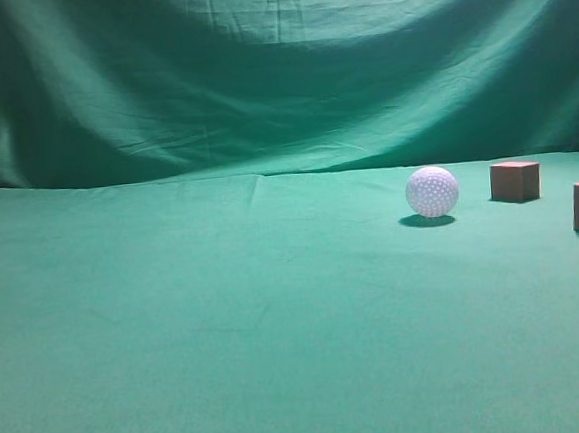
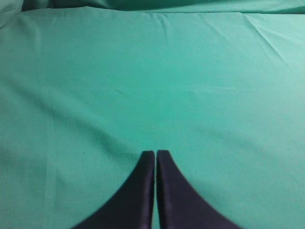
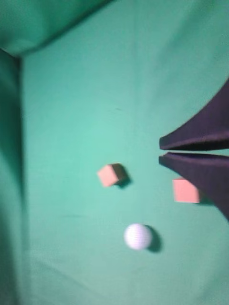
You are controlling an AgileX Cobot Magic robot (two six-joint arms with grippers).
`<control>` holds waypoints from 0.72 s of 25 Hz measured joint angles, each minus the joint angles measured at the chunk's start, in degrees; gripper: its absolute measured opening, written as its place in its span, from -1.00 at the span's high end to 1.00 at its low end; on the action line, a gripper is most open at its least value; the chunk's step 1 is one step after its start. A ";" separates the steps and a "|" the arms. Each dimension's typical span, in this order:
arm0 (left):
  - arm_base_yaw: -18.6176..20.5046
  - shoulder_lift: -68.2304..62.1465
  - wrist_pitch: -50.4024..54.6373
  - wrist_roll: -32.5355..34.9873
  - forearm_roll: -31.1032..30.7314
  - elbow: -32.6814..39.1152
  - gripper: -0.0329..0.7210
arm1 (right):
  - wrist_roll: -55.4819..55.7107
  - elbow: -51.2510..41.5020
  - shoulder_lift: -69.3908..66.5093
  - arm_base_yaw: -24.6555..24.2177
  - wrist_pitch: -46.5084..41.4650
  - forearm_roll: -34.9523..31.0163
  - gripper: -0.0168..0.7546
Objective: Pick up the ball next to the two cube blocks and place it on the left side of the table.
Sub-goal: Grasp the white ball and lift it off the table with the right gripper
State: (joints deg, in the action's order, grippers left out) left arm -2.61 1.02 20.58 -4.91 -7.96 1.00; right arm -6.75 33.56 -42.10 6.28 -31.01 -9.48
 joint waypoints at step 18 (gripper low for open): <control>0.00 0.00 0.00 0.00 0.00 0.00 0.91 | -17.20 23.13 -47.36 16.52 0.84 -7.40 0.36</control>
State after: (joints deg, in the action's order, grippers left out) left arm -2.61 1.02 20.58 -4.91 -7.96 1.00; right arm -23.95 56.69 -89.46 22.80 -30.16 -16.88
